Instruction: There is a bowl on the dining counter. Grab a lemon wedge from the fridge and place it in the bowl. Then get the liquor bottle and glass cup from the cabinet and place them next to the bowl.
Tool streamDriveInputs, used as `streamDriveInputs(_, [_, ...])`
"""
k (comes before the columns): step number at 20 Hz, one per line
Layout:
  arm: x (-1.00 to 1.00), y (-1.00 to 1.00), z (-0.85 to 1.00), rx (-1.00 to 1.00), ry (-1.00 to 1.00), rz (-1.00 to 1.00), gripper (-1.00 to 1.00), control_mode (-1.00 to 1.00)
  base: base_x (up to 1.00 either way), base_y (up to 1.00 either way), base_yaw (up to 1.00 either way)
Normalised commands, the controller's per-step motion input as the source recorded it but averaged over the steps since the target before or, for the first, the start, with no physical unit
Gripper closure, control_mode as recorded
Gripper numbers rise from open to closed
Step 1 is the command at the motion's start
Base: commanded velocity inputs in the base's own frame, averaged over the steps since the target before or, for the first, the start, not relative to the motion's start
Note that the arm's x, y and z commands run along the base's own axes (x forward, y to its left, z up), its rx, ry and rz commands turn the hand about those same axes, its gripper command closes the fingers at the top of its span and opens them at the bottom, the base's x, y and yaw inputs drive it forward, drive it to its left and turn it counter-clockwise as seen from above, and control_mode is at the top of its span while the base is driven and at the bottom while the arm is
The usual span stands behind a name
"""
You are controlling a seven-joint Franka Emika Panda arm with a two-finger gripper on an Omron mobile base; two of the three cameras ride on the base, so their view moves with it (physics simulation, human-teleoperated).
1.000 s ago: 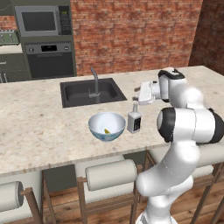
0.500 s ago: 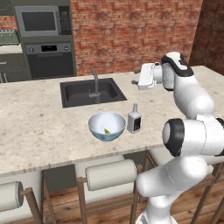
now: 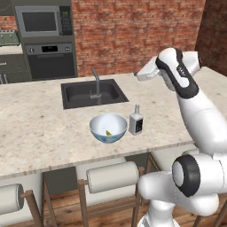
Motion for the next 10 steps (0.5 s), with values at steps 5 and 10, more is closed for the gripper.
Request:
streamDriveInputs(5, [-0.6, 0.01, 0.25, -0.02, 0.41, -0.43, -1.0, -1.0, 0.0, 0.0, 0.0])
streamDriveInputs(10, [-0.51, 0.05, 0.2, 0.04, 0.47, -0.31, -1.0, -1.0, 0.0, 0.0, 0.0])
